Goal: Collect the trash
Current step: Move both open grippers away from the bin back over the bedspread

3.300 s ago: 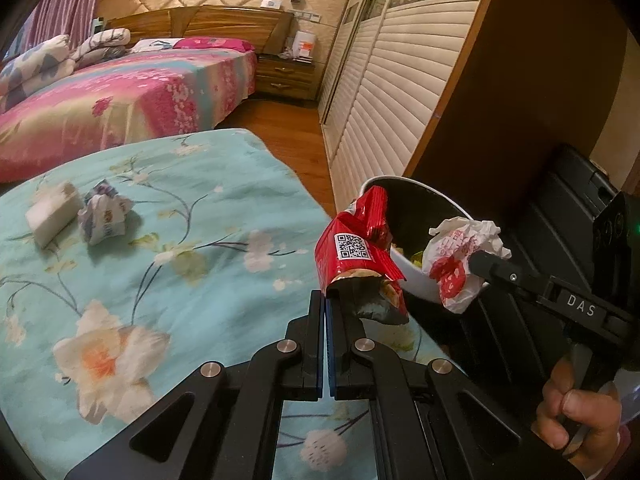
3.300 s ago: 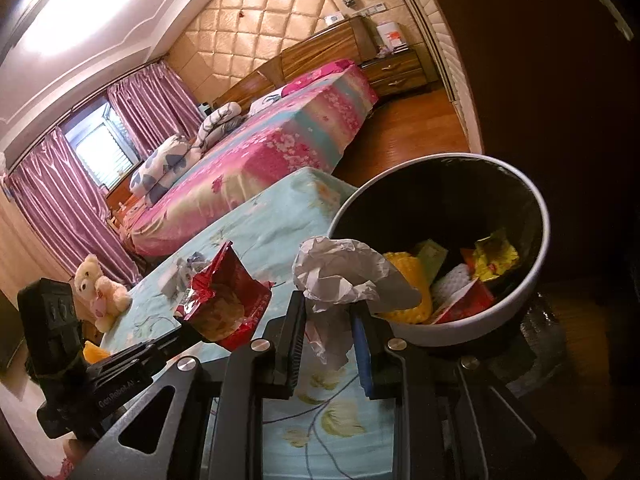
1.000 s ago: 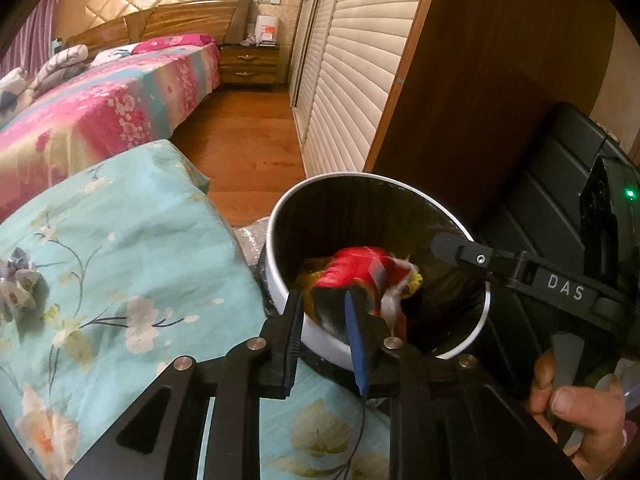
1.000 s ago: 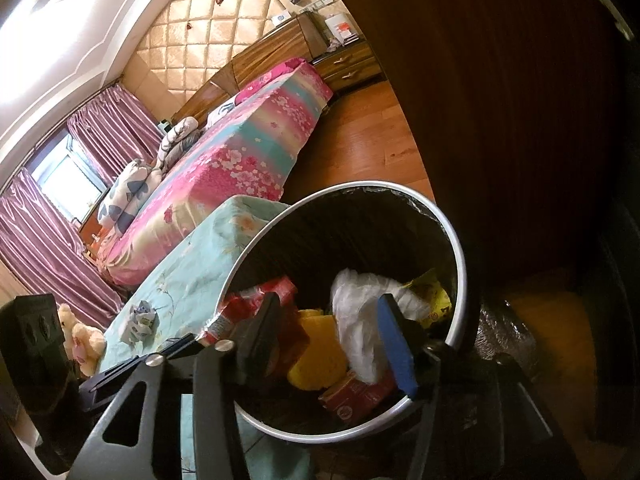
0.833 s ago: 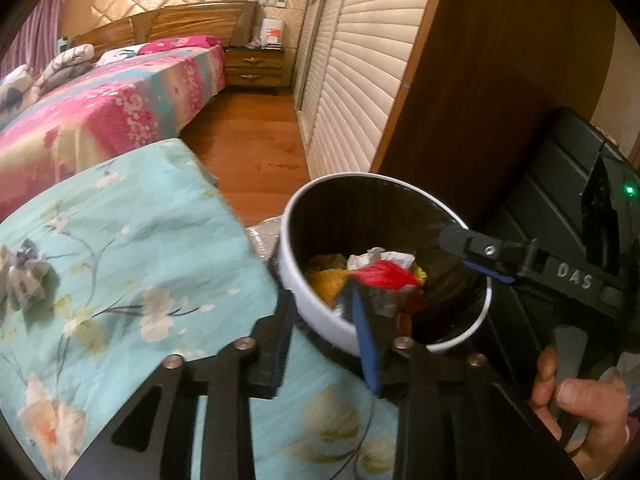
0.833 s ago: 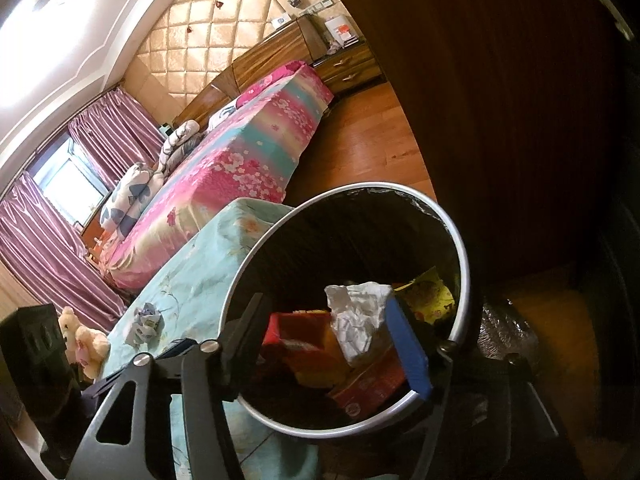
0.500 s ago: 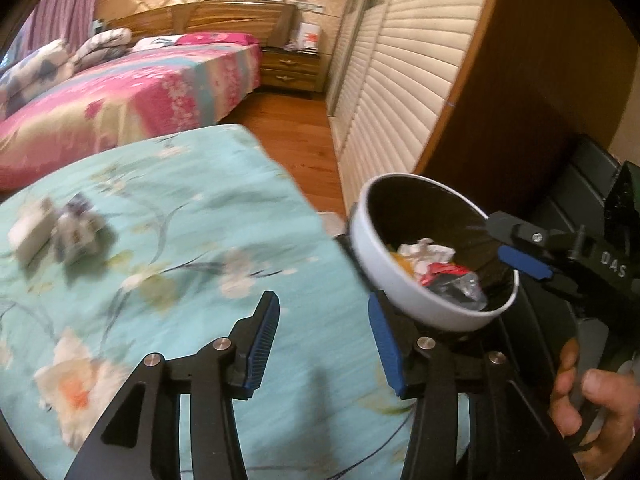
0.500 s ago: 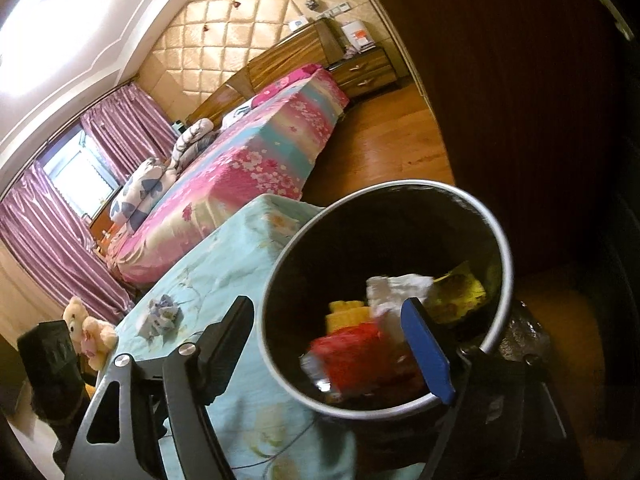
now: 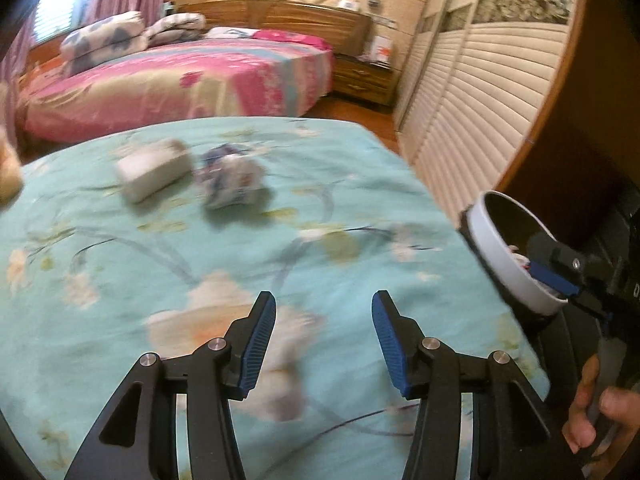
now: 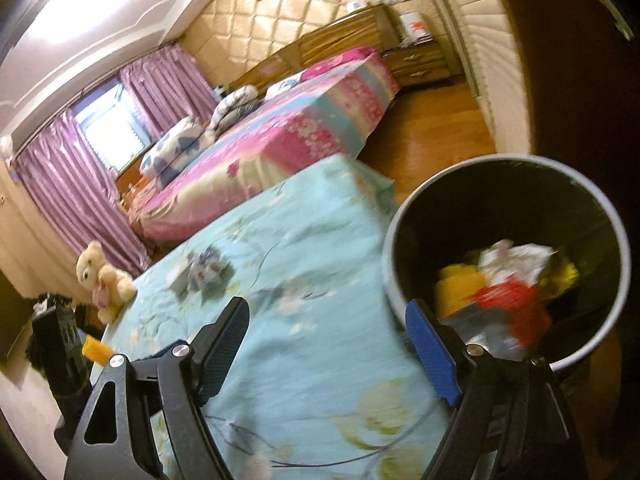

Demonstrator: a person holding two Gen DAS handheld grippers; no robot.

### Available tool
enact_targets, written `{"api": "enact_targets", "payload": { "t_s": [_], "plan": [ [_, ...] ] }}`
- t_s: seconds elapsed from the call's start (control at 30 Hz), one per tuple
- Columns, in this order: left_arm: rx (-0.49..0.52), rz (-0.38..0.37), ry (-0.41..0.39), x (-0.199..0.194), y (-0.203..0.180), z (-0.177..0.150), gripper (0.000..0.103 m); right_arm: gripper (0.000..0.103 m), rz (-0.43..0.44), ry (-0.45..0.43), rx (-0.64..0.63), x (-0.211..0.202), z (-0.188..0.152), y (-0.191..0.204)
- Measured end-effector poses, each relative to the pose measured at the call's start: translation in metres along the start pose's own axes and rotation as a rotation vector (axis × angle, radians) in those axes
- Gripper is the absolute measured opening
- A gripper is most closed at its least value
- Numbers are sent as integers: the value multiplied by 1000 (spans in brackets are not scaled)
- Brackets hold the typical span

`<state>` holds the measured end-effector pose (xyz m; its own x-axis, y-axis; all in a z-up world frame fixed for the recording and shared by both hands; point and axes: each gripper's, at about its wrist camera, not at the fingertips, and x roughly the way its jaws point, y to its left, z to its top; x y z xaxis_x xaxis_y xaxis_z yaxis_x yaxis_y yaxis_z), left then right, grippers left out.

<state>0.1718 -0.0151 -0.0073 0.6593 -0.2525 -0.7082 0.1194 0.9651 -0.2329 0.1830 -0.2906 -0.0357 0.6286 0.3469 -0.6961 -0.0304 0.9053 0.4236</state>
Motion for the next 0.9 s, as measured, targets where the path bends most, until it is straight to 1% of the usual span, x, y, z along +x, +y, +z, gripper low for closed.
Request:
{"api": "enact_targets", "payload": {
  "t_s": [0.23, 0.4, 0.67, 0.9],
  "plan": [
    [-66, 62, -3, -11, 37, -7, 53, 82, 24, 56, -30, 27, -20, 29],
    [-89, 88, -2, -17, 55, -10, 53, 82, 32, 78, -55, 41, -25, 46],
    [-111, 110, -3, -21, 76, -8, 55, 82, 55, 98, -95, 58, -27, 71],
    [-121, 128, 1, -12, 97, 1, 58, 82, 71, 126, -140, 78, -29, 91]
  ]
}}
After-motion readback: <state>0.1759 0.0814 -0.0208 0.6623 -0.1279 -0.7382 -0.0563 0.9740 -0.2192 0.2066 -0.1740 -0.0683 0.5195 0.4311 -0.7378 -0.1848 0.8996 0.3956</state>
